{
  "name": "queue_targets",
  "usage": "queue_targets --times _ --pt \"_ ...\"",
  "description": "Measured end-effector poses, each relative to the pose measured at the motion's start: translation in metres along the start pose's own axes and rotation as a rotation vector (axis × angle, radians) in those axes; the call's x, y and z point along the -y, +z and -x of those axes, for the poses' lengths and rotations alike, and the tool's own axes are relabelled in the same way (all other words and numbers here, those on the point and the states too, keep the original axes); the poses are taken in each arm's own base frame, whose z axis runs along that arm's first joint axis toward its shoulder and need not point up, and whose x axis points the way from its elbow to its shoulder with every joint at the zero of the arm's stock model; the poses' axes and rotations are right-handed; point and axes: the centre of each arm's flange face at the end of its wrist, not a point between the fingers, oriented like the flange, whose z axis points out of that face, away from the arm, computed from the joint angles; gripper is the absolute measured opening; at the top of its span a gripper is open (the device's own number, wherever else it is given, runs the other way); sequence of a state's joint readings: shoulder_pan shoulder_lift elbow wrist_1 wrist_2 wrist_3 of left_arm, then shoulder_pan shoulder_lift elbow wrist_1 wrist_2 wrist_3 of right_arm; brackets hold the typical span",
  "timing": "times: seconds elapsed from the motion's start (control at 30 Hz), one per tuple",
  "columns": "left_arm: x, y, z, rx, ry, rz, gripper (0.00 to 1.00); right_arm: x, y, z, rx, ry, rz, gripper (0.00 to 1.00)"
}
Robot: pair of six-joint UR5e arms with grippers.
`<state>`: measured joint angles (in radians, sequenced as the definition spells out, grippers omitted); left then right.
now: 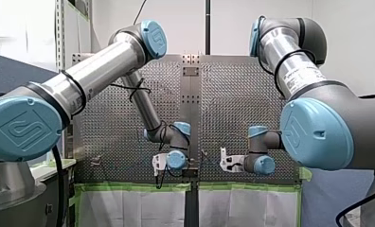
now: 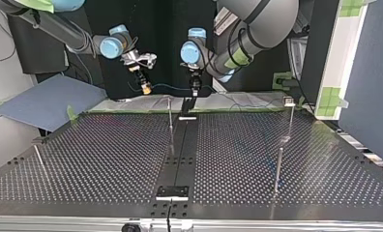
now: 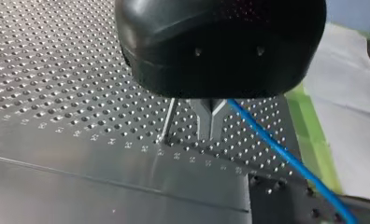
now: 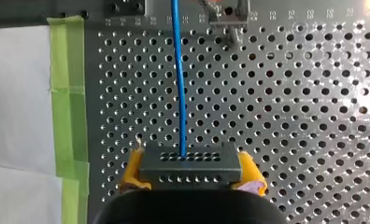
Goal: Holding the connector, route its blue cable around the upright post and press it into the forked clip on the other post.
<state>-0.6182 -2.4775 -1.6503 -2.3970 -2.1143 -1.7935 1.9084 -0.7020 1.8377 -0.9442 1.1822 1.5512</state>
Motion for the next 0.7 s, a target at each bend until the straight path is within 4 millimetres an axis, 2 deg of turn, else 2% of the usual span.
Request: queue_targets --times 0.37,0.7 --pt "0.0 -0.002 0.003 0.054 0.049 0.074 0.0 -0.014 0.005 -0.005 -0.001 0.003 0.032 0.0" --pt "0.015 -0.015 -0.002 0.066 0.078 0.063 0.0 -0.028 0.009 -0.01 -0.002 0.003 0.057 0.0"
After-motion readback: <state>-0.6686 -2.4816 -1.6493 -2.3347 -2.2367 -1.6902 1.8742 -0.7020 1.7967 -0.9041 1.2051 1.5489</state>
